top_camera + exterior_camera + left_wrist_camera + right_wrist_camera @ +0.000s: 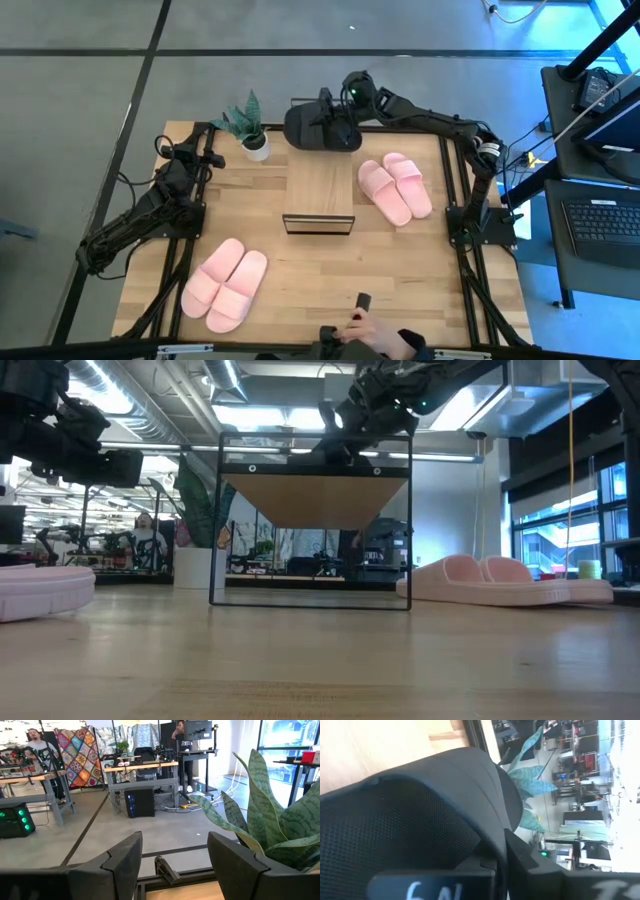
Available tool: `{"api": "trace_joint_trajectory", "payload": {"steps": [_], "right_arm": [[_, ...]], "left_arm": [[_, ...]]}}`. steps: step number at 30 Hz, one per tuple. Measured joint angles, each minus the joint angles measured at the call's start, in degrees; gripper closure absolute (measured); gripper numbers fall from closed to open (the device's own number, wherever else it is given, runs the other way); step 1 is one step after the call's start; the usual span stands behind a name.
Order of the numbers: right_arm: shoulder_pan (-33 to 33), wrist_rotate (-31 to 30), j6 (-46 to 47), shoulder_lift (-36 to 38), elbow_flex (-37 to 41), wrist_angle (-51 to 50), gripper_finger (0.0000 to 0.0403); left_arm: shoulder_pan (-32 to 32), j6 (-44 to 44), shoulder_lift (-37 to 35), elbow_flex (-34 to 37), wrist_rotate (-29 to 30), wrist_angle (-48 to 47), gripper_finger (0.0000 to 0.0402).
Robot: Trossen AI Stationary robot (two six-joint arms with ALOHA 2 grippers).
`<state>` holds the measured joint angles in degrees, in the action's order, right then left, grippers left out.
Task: Pick and place slides into the shelf
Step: Put the black slide on the shelf
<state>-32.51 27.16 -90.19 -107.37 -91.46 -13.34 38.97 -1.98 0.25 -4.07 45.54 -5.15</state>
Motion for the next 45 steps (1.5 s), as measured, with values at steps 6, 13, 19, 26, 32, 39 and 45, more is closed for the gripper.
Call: {"api": "trace_joint_trajectory", "payload": {"steps": [6, 13, 19, 26, 32, 39, 45], "right_arm": [[0.0, 0.0, 0.0, 0.0, 0.0, -2.1, 0.0390], [0.5, 0.0, 0.1, 0.0, 0.0, -2.4, 0.0390], [0.5, 0.0, 1.4, -0.7, 0.0, -2.2, 0.0377], [0.5, -0.5, -1.0, -2.9, 0.1, -1.0, 0.0384], [0.5, -0.5, 2.0, -3.1, 0.1, -0.1, 0.0364], [0.5, -0.7, 4.3, -3.1, 0.1, 0.2, 0.0343], [0.5, -0.7, 4.4, -3.1, 0.1, 0.3, 0.0341]], "left_arm": [[0.0, 0.1, 0.0, 0.0, 0.0, 0.0, 0.0185], [0.0, 0.1, 0.0, 0.0, 0.0, 0.0, 0.0185], [0.0, 0.1, 0.0, 0.0, 0.0, 0.0, 0.0185], [0.0, 0.0, 0.0, 0.0, 0.0, 0.0, 0.0185], [0.0, 0.0, 0.0, 0.0, 0.0, 0.0, 0.0185], [0.0, 0.0, 0.0, 0.0, 0.0, 0.0, 0.0185], [0.0, 0.0, 0.0, 0.0, 0.0, 0.0, 0.0185]]}}
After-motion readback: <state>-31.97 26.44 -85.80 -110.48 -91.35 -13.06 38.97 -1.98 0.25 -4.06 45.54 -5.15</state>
